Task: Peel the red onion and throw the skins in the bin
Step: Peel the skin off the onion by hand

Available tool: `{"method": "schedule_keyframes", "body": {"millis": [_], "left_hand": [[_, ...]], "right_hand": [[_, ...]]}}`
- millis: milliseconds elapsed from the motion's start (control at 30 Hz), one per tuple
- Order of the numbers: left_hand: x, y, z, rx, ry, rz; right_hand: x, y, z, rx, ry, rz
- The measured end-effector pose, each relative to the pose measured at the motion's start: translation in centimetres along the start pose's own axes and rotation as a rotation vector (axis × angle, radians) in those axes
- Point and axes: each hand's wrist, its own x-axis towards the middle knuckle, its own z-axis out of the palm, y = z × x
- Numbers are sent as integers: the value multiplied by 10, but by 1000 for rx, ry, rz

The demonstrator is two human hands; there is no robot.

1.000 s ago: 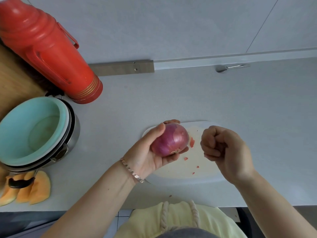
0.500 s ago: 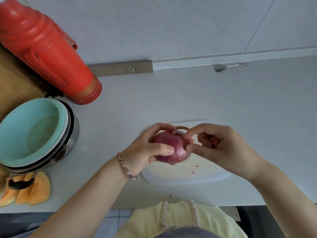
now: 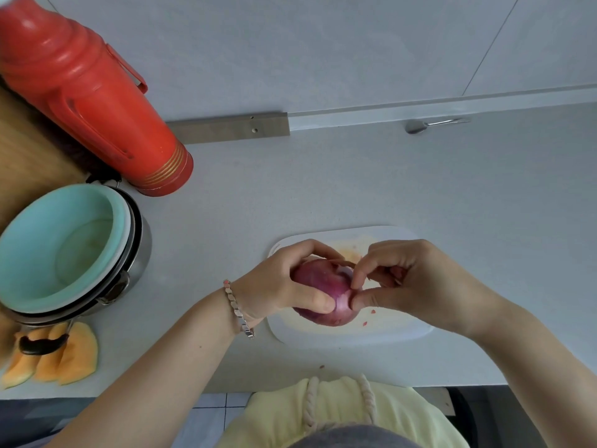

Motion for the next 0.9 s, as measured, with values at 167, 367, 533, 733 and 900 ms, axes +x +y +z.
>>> {"method": "schedule_keyframes", "body": {"millis": [167,367,533,733,900], "left_hand": [[1,1,0,145,-96,-13],[0,0,-1,98,-67,-64],[-1,-3,3,-268,-7,-130],[2,-6,6,-413,77,-120],[2,-4,11,-472,129,-126]], "right_hand": [[1,2,-1,-20,-143,39],[1,11,1,-133,-123,-79],[-2,19,4,-18,92,-128],[-4,17,12,470,207,-124],[1,18,17,550,313,-16]]}}
